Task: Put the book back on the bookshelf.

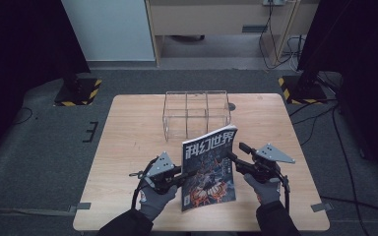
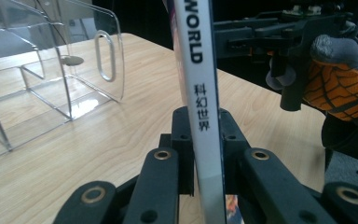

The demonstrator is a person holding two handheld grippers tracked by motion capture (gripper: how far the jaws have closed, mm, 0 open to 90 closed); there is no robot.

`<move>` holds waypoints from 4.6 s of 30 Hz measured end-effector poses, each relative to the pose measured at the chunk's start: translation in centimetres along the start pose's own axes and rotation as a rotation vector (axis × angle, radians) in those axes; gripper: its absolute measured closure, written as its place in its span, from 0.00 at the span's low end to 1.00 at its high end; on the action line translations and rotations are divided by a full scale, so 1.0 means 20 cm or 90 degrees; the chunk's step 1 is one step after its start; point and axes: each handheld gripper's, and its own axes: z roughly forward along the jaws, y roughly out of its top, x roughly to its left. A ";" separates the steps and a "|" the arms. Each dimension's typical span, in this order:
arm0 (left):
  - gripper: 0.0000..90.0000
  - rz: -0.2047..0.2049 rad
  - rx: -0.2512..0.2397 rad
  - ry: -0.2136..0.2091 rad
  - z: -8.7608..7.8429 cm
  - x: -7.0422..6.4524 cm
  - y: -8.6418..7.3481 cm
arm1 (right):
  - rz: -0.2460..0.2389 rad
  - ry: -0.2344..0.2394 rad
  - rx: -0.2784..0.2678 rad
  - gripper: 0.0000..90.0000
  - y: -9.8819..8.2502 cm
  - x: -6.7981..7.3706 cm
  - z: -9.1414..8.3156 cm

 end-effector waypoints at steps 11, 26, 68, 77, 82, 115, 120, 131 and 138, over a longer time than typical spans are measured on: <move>0.91 0.013 0.004 -0.015 -0.01 -0.02 0.02 | 0.016 0.035 0.034 0.48 -0.06 -0.02 0.05; 0.91 0.040 -0.024 -0.035 -0.02 -0.03 0.06 | 0.031 0.092 -0.009 0.51 -0.01 -0.01 0.04; 0.87 0.043 -0.063 -0.015 0.04 -0.01 0.01 | -0.027 0.090 -0.064 0.57 0.06 0.05 -0.02; 0.91 0.048 -0.045 0.008 0.04 -0.02 0.03 | -0.026 0.088 -0.045 0.55 0.05 0.05 -0.01; 0.91 0.037 -0.038 0.018 0.04 -0.02 0.03 | -0.028 0.065 -0.028 0.49 0.04 0.03 0.00; 0.92 -0.002 -0.113 0.093 -0.26 0.06 0.24 | -0.030 -0.113 0.110 0.33 -0.10 -0.18 0.01; 0.92 -0.009 -0.129 0.109 -0.31 0.09 0.26 | -0.038 -0.130 0.147 0.28 -0.14 -0.20 0.03; 0.92 -0.022 -0.147 0.130 -0.37 0.12 0.29 | -0.027 -0.157 0.222 0.21 -0.23 -0.30 0.04; 0.92 -0.027 -0.152 0.148 -0.40 0.15 0.32 | -0.027 -0.173 0.258 0.18 -0.28 -0.33 0.05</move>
